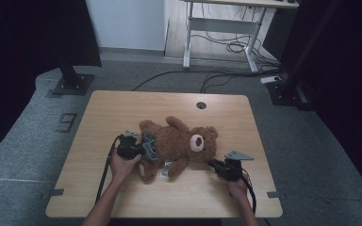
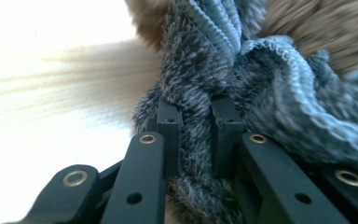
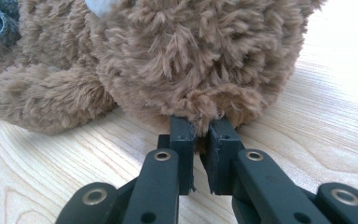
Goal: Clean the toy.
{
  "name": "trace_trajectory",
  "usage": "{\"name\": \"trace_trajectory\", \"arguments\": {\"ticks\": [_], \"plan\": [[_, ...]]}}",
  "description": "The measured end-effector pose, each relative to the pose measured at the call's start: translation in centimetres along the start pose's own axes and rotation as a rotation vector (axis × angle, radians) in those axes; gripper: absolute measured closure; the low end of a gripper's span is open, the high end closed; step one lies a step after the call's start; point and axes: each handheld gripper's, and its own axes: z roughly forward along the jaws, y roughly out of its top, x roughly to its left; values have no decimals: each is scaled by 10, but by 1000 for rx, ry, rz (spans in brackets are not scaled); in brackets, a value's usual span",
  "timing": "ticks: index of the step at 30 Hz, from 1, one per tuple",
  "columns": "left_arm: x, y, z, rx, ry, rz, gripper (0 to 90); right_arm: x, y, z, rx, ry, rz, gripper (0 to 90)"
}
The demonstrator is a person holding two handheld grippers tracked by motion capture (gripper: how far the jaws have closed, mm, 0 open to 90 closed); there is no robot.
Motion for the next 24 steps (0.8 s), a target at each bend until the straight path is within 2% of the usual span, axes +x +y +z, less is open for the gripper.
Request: {"name": "trace_trajectory", "arguments": {"ticks": [5, 7, 9, 12, 14, 16, 19, 22, 24], "plan": [[-1, 0, 0, 18, 18, 26, 768, 0, 0, 0, 3, -1, 0, 833], [1, -1, -1, 24, 20, 25, 768, 0, 0, 0, 4, -1, 0, 833], [1, -1, -2, 28, 39, 37, 768, 0, 0, 0, 4, 0, -1, 833], [5, -1, -9, 24, 66, 35, 767, 0, 0, 0, 5, -1, -2, 833], [7, -1, -13, 19, 70, 37, 767, -1, 0, 0, 5, -1, -2, 833], [4, 1, -34, -43, 43, 45, 767, -1, 0, 0, 5, -1, -2, 832], [-9, 11, -61, -122, 22, 88, 768, -2, 1, 0, 6, -1, 3, 833], [-30, 27, -79, -186, -39, 121, 768, -2, 1, 0, 7, -3, 1, 832], [-50, 40, -83, -217, -77, 148, 767, -2, 1, 0, 7, -5, 0, 832]]}}
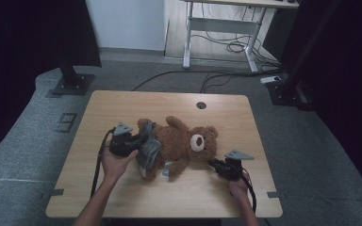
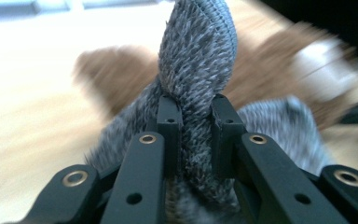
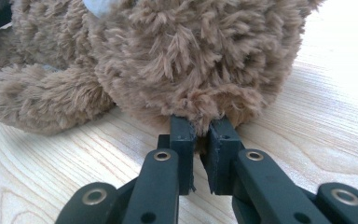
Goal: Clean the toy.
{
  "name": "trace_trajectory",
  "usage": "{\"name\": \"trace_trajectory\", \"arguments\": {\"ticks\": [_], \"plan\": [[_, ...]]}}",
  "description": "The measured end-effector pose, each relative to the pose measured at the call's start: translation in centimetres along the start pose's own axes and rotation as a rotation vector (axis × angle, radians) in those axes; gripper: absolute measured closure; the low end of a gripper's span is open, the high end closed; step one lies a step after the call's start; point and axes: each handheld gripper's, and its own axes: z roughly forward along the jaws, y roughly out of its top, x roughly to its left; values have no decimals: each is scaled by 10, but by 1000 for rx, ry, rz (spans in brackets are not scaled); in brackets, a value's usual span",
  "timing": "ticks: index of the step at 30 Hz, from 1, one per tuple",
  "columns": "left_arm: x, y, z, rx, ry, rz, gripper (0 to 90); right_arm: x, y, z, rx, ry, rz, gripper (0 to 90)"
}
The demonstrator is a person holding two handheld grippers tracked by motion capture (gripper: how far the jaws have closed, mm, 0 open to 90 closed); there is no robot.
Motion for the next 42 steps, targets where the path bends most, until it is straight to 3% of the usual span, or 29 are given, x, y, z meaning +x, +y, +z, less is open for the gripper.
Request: {"name": "trace_trajectory", "arguments": {"ticks": [4, 8, 11, 14, 18, 22, 25, 32, 37, 42], "plan": [[-38, 31, 22, -8, -70, 63, 766, 0, 0, 0, -1, 0, 2, 832], [-74, 50, 64, 45, -110, 124, 765, 0, 0, 0, -1, 3, 6, 832], [-93, 57, 95, 79, -133, 148, 765, 0, -1, 0, -5, 3, 9, 832], [-102, 65, 120, 96, -154, 138, 763, 0, -1, 0, -6, 1, 7, 832], [-101, 76, 143, 112, -148, 119, 763, 0, -1, 0, -11, 1, 6, 832], [-104, 66, 163, 179, -187, 132, 762, -1, -1, 0, -5, 7, 12, 833], [-110, 59, 164, 173, -212, 141, 764, 0, 0, 2, 13, -1, -1, 833], [-114, 54, 145, 154, -248, 148, 767, 3, -1, 2, 17, -1, 0, 835], [-124, 46, 133, 154, -282, 200, 767, 1, 0, 3, 14, -5, 12, 835], [-134, 27, 125, 168, -309, 259, 767, 1, 0, 3, 16, -5, 24, 835]]}}
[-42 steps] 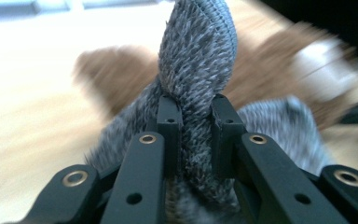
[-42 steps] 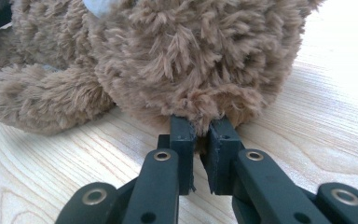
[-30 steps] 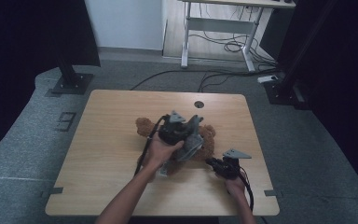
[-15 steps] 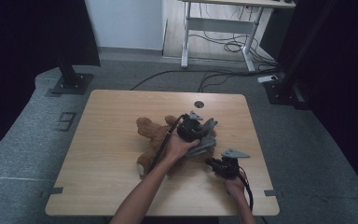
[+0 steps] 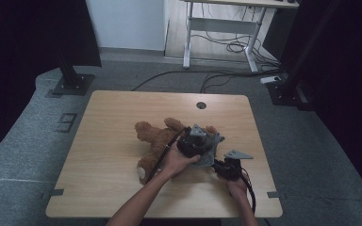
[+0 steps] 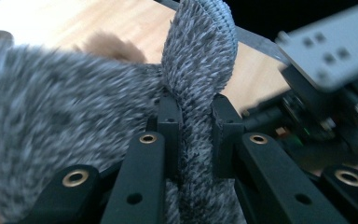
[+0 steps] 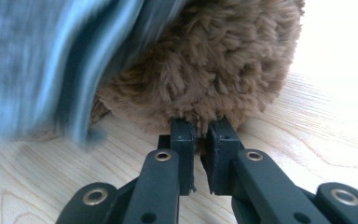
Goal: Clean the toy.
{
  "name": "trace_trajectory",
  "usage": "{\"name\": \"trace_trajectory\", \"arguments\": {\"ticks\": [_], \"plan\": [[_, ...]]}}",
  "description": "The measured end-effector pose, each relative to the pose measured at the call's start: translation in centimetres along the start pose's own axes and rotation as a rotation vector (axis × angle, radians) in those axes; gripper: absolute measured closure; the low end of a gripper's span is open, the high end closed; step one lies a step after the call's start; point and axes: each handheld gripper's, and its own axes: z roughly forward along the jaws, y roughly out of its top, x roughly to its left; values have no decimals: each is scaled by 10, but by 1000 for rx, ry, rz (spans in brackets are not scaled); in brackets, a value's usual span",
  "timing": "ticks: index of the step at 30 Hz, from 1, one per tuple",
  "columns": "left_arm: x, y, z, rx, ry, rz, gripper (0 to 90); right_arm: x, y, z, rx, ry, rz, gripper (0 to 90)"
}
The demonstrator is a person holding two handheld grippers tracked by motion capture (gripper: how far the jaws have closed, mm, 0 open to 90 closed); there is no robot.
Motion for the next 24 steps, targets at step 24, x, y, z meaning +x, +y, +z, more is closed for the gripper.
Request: {"name": "trace_trajectory", "arguments": {"ticks": [24], "plan": [[43, 43, 3, -76, 142, -75, 768, -3, -1, -2, -19, 16, 5, 834]]}}
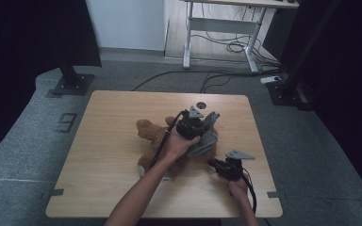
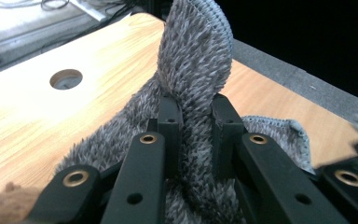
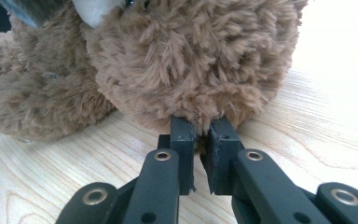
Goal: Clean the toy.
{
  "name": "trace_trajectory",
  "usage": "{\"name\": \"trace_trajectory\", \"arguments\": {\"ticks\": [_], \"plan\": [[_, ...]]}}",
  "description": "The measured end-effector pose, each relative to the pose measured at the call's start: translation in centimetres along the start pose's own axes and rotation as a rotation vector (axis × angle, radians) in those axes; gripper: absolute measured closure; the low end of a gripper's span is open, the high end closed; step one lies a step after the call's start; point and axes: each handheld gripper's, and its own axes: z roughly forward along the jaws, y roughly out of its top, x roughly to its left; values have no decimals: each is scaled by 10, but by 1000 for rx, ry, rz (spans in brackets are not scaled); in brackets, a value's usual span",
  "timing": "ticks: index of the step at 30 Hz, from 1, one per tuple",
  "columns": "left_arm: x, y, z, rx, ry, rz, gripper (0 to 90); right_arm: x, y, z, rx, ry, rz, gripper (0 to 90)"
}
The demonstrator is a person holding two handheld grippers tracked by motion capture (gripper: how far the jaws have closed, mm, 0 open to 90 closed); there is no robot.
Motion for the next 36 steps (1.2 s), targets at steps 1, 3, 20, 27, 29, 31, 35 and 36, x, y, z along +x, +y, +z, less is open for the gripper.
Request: {"name": "trace_trajectory", "arguments": {"ticks": [1, 3, 20, 27, 29, 31, 35, 36], "plan": [[2, 0, 5, 15, 5, -5, 767, 0, 0, 0, -1, 0, -1, 834], [4, 0, 15, 40, 10, -6, 768, 0, 0, 0, 0, 1, 3, 834], [-30, -28, -5, 74, -93, 65, 767, 1, 0, 1, 21, 1, 4, 836], [-43, -57, -16, 50, -131, 76, 766, 0, 0, 0, 24, 5, 17, 835], [-45, -65, -17, 52, -135, 82, 765, 0, 0, 0, 23, 4, 19, 835], [-43, -70, -19, 45, -145, 67, 766, 0, 0, 0, 22, 3, 19, 835], [-36, -72, -27, 19, -139, 51, 764, 0, 0, 0, 18, -3, 12, 835], [-33, -70, -31, 11, -133, 49, 763, 0, 0, 0, 15, -2, 14, 835]]}}
